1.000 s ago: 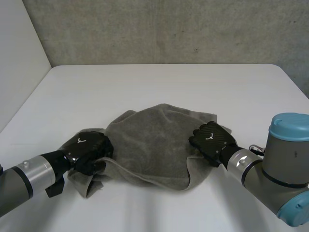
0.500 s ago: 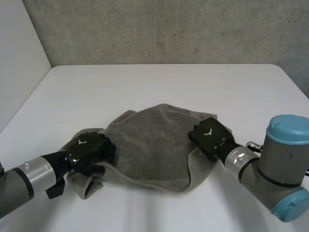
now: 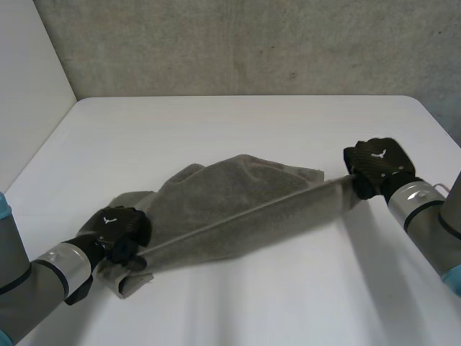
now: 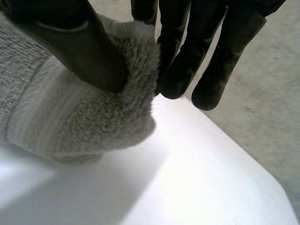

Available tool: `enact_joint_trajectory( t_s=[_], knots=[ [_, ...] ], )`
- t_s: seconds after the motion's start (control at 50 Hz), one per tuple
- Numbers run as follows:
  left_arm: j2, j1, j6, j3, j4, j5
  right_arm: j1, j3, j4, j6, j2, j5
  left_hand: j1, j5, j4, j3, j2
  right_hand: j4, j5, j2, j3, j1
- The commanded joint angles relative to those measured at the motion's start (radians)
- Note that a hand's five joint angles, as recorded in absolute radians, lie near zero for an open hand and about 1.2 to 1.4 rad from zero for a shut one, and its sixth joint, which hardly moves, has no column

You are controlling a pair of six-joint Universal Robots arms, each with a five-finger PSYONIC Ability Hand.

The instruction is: Fold the towel.

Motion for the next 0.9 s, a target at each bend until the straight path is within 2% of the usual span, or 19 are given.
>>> enact_joint_trajectory(
  t_s=[0.02, 0.06, 0.2, 0.3, 0.34, 0.44, 0.56, 0.58, 0.64, 0.66, 0.68, 0.7, 0.72, 0.74, 0.76, 0.8, 0.82, 0.86, 0.9],
  knots=[
    [0.083, -0.004, 0.001, -0.005, -0.014, -0.035, -0.012, 0.003, 0.007, 0.044, -0.065, 0.018, 0.213, 0.223, 0.2, 0.193, 0.199, 0.054, 0.061, 0.079, 0.051, 0.066],
    [0.125, -0.004, 0.001, -0.005, -0.019, -0.032, -0.012, 0.005, 0.034, 0.079, -0.102, 0.015, 0.634, 0.644, 0.621, 0.614, 0.619, 0.054, 0.061, 0.079, 0.051, 0.066],
    [0.213, 0.002, 0.006, 0.015, -0.08, -0.023, -0.011, -0.017, 0.126, 0.143, -0.176, -0.005, 0.636, 0.646, 0.623, 0.615, 0.621, 0.054, 0.061, 0.079, 0.051, 0.066],
    [0.291, 0.012, 0.004, 0.091, -0.148, 0.003, -0.011, -0.063, 0.212, 0.153, -0.251, -0.058, 0.636, 0.646, 0.623, 0.615, 0.621, 0.054, 0.061, 0.079, 0.051, 0.066],
    [0.313, 0.015, 0.001, 0.124, -0.169, 0.026, -0.012, -0.116, 0.289, 0.154, -0.284, -0.096, 0.636, 0.646, 0.623, 0.615, 0.621, 0.054, 0.061, 0.079, 0.051, 0.066],
    [0.373, 0.035, -0.058, 0.283, -0.276, 0.112, -0.015, -0.237, 0.414, 0.154, -0.33, -0.123, 0.636, 0.646, 0.623, 0.615, 0.621, 0.054, 0.061, 0.079, 0.051, 0.066],
    [0.377, 0.042, -0.117, 0.44, -0.309, 0.132, -0.003, -0.422, 0.525, 0.146, -0.341, -0.127, 0.636, 0.646, 0.623, 0.615, 0.621, 0.054, 0.061, 0.079, 0.051, 0.066],
    [0.367, 0.047, -0.129, 0.496, -0.309, 0.134, -0.009, -0.526, 0.583, 0.143, -0.317, -0.133, 0.636, 0.646, 0.623, 0.615, 0.621, 0.054, 0.061, 0.079, 0.051, 0.066],
    [0.328, 0.059, -0.148, 0.613, -0.315, 0.132, -0.012, -0.624, 0.622, 0.14, -0.269, -0.133, 0.636, 0.646, 0.623, 0.615, 0.621, 0.054, 0.061, 0.079, 0.051, 0.066],
    [0.27, 0.061, -0.152, 0.677, -0.315, 0.129, -0.012, -0.739, 0.658, 0.131, -0.178, -0.124, 0.636, 0.646, 0.623, 0.615, 0.621, 0.054, 0.061, 0.079, 0.051, 0.066],
    [0.27, 0.061, -0.152, 0.678, -0.315, 0.129, -0.012, -0.741, 0.659, 0.131, -0.177, -0.124, 0.636, 0.646, 0.623, 0.615, 0.621, 0.054, 0.061, 0.079, 0.051, 0.066],
    [0.198, 0.061, -0.152, 0.751, -0.321, 0.123, 0.0, -0.851, 0.697, 0.113, -0.098, -0.112, 0.636, 0.646, 0.623, 0.615, 0.621, 0.054, 0.061, 0.079, 0.051, 0.066],
    [0.135, 0.061, -0.152, 0.821, -0.332, 0.12, 0.0, -0.853, 0.697, 0.113, -0.097, -0.112, 0.636, 0.646, 0.623, 0.615, 0.621, 0.054, 0.061, 0.079, 0.051, 0.066],
    [0.073, 0.061, -0.154, 0.898, -0.347, 0.118, 0.014, -1.006, 0.771, 0.075, 0.004, -0.089, 0.636, 0.646, 0.623, 0.615, 0.621, 0.054, 0.061, 0.079, 0.051, 0.066],
    [0.072, 0.061, -0.154, 0.899, -0.347, 0.118, 0.014, -1.008, 0.772, 0.074, 0.005, -0.089, 0.636, 0.646, 0.623, 0.615, 0.621, 0.054, 0.061, 0.079, 0.051, 0.066],
    [0.001, 0.059, -0.152, 0.972, -0.356, 0.115, 0.075, -1.266, 0.867, -0.008, 0.205, 0.0, 0.636, 0.646, 0.623, 0.615, 0.621, 0.054, 0.061, 0.079, 0.051, 0.066],
    [-0.062, 0.051, -0.149, 1.039, -0.36, 0.112, 0.075, -1.267, 0.867, -0.009, 0.206, 0.0, 0.636, 0.646, 0.623, 0.615, 0.621, 0.054, 0.061, 0.079, 0.051, 0.066],
    [-0.131, 0.041, -0.148, 1.112, -0.358, 0.114, 0.117, -1.481, 0.88, -0.067, 0.368, 0.076, 0.636, 0.646, 0.623, 0.615, 0.621, 0.054, 0.061, 0.079, 0.051, 0.066],
    [-0.254, 0.028, -0.148, 1.261, -0.347, 0.12, 0.13, -1.556, 0.867, -0.079, 0.433, 0.1, 0.636, 0.646, 0.623, 0.615, 0.621, 0.054, 0.061, 0.079, 0.051, 0.066]
  ],
)
